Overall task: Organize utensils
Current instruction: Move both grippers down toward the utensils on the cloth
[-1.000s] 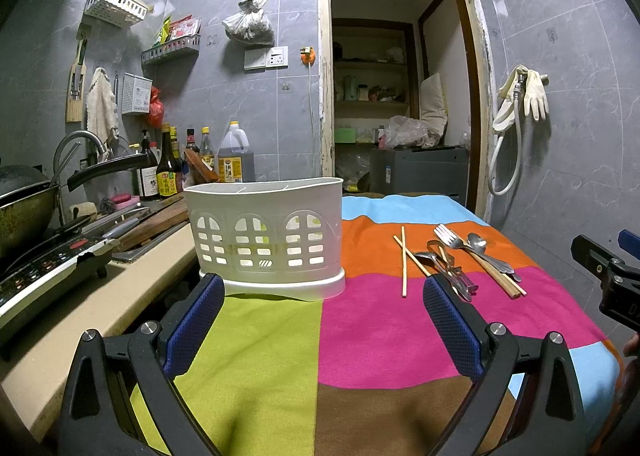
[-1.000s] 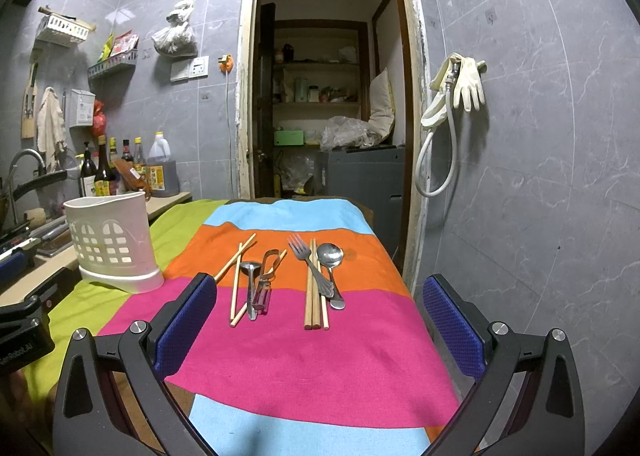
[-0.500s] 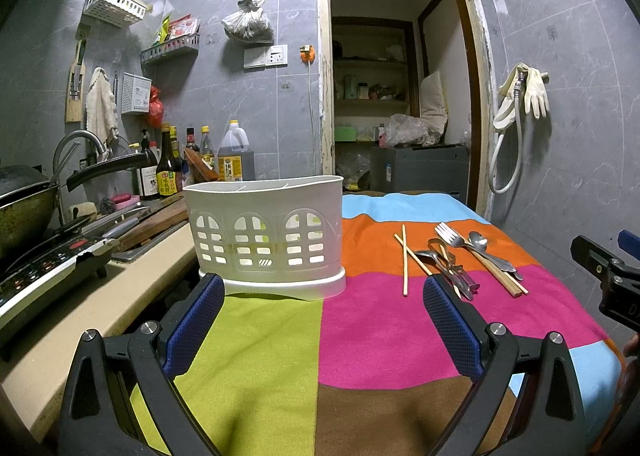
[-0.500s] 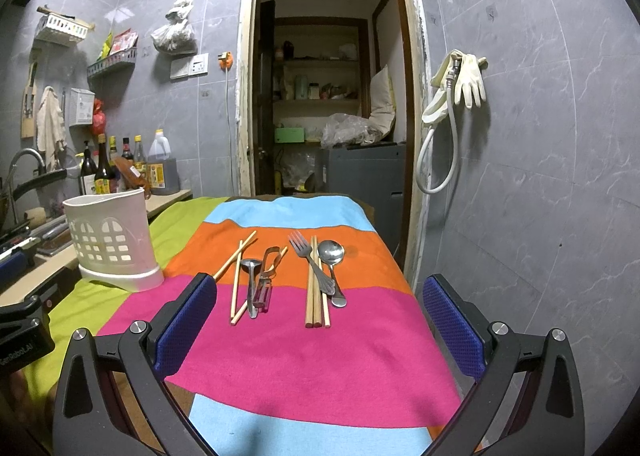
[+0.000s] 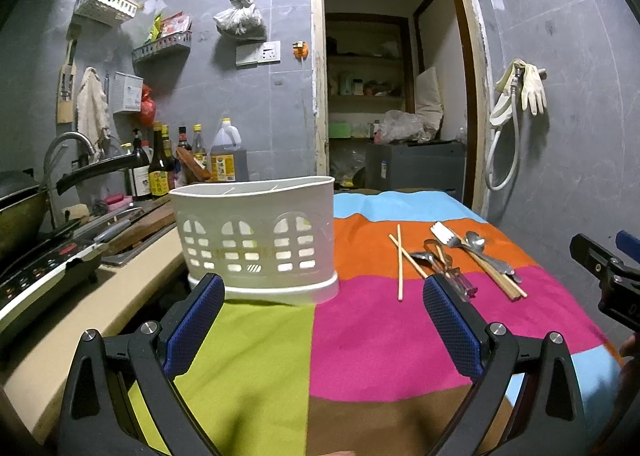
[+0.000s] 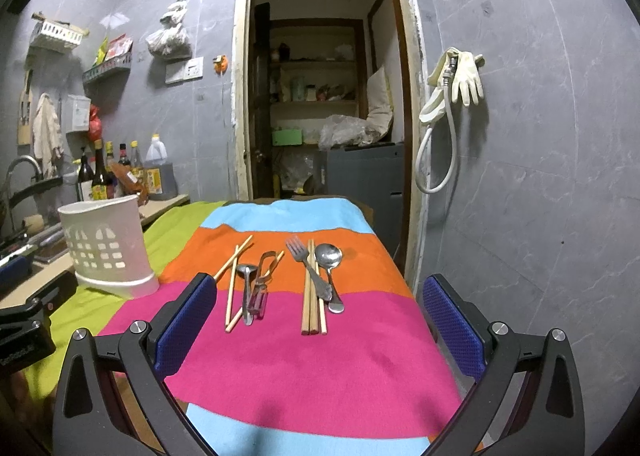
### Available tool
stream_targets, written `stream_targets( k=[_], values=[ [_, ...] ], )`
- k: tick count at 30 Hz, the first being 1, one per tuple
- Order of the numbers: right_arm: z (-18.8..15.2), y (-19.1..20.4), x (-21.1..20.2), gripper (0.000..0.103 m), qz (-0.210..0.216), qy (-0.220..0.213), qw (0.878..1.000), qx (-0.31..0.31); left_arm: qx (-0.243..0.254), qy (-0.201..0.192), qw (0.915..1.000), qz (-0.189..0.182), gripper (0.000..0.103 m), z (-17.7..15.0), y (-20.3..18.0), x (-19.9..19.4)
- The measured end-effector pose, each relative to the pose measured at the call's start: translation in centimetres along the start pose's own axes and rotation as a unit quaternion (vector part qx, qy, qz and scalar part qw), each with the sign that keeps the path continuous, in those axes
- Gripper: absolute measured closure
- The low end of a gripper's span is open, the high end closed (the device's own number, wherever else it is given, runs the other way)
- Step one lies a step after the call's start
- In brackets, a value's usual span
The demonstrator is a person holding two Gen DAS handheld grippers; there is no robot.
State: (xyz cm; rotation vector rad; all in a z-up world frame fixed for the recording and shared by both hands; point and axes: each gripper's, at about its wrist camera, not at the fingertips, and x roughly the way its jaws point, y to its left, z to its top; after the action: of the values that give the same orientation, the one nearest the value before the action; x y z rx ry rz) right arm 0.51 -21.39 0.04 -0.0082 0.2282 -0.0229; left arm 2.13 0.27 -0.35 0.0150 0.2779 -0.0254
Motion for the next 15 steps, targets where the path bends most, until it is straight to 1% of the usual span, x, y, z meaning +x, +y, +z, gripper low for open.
stream_targets(
  k=[3,5,8,12,15],
  values=[
    [0.4,-0.5,0.8,0.000,0.003,-0.002,1.000,0.000,0.009,-0.005,0.9999,-0.011,0.005,1.3,-0.3,0.5],
    [0.7,-0.8,1.2,0.000,-0.004,-0.003,1.000,-0.003,0.010,-0.011,0.9998,-0.015,0.005,2.1,-0.5,1.0],
    [1.1,-1.6,2.3,0.000,0.003,0.008,1.000,0.005,0.015,-0.014,0.9995,-0.022,0.005,3.4,-1.0,2.0],
    [2.2,-3.3,4.2,0.000,0.012,0.027,0.999,0.014,0.028,-0.001,0.9987,-0.042,0.005,5.1,-1.9,3.8],
    [2.9,-4.2,5.7,0.000,0.017,0.043,0.999,0.012,0.044,0.009,0.9980,-0.044,0.005,6.0,-2.9,5.4]
  ],
)
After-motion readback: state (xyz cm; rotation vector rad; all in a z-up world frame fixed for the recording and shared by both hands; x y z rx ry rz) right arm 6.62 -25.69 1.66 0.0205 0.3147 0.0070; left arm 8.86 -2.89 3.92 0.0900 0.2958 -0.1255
